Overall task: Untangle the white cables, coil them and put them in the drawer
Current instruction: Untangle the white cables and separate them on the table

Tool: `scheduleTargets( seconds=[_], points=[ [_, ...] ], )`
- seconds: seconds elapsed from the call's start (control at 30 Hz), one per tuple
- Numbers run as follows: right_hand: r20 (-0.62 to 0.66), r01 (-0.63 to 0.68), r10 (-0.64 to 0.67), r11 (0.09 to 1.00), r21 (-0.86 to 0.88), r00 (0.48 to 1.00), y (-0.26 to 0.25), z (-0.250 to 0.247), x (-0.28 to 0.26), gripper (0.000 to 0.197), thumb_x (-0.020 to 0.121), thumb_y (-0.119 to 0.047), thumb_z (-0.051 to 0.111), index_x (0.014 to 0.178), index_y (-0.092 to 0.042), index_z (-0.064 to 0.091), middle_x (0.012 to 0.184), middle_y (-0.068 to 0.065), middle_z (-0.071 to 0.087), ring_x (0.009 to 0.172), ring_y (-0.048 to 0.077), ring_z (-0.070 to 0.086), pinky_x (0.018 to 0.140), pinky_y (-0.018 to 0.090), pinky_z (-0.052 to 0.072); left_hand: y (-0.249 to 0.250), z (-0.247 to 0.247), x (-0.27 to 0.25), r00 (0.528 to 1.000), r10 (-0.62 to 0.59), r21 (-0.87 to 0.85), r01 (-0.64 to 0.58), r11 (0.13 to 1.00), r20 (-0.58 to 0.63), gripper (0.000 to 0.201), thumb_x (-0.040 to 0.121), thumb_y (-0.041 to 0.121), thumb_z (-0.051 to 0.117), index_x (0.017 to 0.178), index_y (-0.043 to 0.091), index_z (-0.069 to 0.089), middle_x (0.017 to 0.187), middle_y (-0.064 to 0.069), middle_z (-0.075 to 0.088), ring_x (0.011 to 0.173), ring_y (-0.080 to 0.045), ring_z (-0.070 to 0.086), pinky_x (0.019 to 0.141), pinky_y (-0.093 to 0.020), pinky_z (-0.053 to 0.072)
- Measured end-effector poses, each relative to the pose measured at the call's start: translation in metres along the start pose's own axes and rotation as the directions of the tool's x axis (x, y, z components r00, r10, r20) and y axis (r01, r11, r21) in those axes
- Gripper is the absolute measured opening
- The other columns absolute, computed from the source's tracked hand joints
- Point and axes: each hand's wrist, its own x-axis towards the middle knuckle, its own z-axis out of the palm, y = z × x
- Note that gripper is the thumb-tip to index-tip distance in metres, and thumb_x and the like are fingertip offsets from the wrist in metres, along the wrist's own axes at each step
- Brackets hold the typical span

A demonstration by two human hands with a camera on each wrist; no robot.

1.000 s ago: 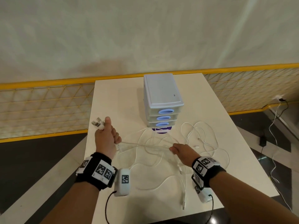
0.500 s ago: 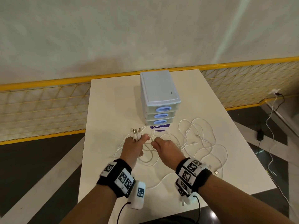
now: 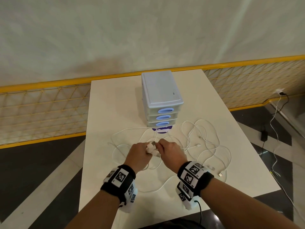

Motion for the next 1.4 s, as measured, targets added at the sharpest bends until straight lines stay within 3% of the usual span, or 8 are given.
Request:
scheduleTargets(
  seconds=[0.1,0.23,0.33,0.8,0.97,1.07,1.2,1.4],
  points=[
    [0.019,0.021,-0.022,1.000,0.020,1.000,-0.001,-0.002,0.000,0.033,0.097,-0.032,0.040,0.089,-0.003,0.054,0.078,0.020,0.065,0.073,0.039,0.057,0.056,0.031,0.031,0.005,-0.001,0.001,0.981,-0.193,-0.268,0.185,0.946,-0.003,0.024,0.083,0.020,0.065,0.060,0.018,0.060,0.041,0.008,0.044,0.041,-0.009,0.040,0.047,-0.025,0.034],
    [0.028,0.087,-0.090,0.991,0.104,0.996,-0.001,0.002,0.002,0.026,0.097,-0.029,0.042,0.098,-0.008,0.057,0.082,0.015,0.069,0.074,0.035,0.062,0.068,0.042,0.049,0.009,0.001,0.002,0.961,-0.277,-0.601,0.235,0.764,0.025,0.027,0.091,0.031,0.058,0.070,0.018,0.066,0.043,0.004,0.031,0.038,-0.011,0.027,0.040,-0.020,0.023],
    [0.097,0.114,-0.124,0.988,0.100,0.988,-0.002,0.005,0.001,0.029,0.099,-0.032,0.036,0.114,-0.014,0.053,0.090,0.013,0.070,0.079,0.034,0.064,0.073,0.044,0.051,0.012,0.004,0.005,0.933,-0.357,-0.675,0.239,0.698,-0.039,0.026,0.090,0.020,0.061,0.065,0.012,0.060,0.041,0.004,0.031,0.038,-0.012,0.026,0.038,-0.020,0.024],
    [0.180,-0.087,0.102,0.992,-0.089,0.978,0.064,-0.039,0.013,0.028,0.100,-0.029,0.035,0.099,-0.007,0.052,0.095,0.014,0.067,0.086,0.034,0.061,0.069,0.033,0.040,-0.008,-0.054,0.028,0.758,-0.517,-0.782,0.015,0.623,-0.398,0.023,0.091,0.023,0.059,0.071,0.017,0.069,0.040,0.009,0.030,0.039,-0.009,0.023,0.038,-0.020,0.024],
    [-0.041,-0.089,0.088,0.996,-0.010,0.995,0.054,-0.050,0.021,0.028,0.099,-0.026,0.038,0.094,-0.003,0.054,0.084,0.021,0.066,0.078,0.040,0.059,0.063,0.036,0.038,-0.003,-0.042,0.024,0.874,-0.409,-0.652,0.150,0.743,-0.264,0.026,0.081,0.031,0.072,0.066,0.012,0.062,0.036,0.009,0.037,0.030,-0.008,0.030,0.039,-0.019,0.026],
    [0.002,0.054,-0.054,0.998,-0.040,0.999,0.023,-0.041,0.020,0.028,0.098,-0.027,0.039,0.093,-0.004,0.053,0.085,0.022,0.066,0.077,0.040,0.059,0.067,0.040,0.043,0.006,-0.017,0.016,0.927,-0.353,-0.549,0.230,0.803,-0.128,0.042,0.079,0.037,0.073,0.080,-0.005,0.067,0.034,0.008,0.036,0.030,-0.010,0.031,0.039,-0.019,0.027],
    [0.118,0.196,-0.185,0.976,-0.092,0.976,-0.007,-0.022,0.016,0.028,0.099,-0.029,0.036,0.102,-0.006,0.054,0.094,0.017,0.066,0.084,0.035,0.059,0.067,0.034,0.037,0.019,-0.003,0.013,0.921,-0.368,-0.624,0.214,0.751,-0.127,0.031,0.084,0.030,0.068,0.071,0.001,0.066,0.038,0.003,0.033,0.035,-0.014,0.030,0.044,-0.023,0.027],
    [0.146,0.074,-0.079,0.996,0.043,0.986,0.011,-0.025,0.017,0.026,0.099,-0.028,0.036,0.096,-0.009,0.053,0.092,0.013,0.066,0.082,0.034,0.058,0.075,0.037,0.044,0.031,-0.021,0.021,0.890,-0.381,-0.703,0.104,0.704,-0.251,0.016,0.085,0.016,0.064,0.070,0.012,0.069,0.039,0.005,0.033,0.035,-0.011,0.030,0.041,-0.020,0.026]
  ],
)
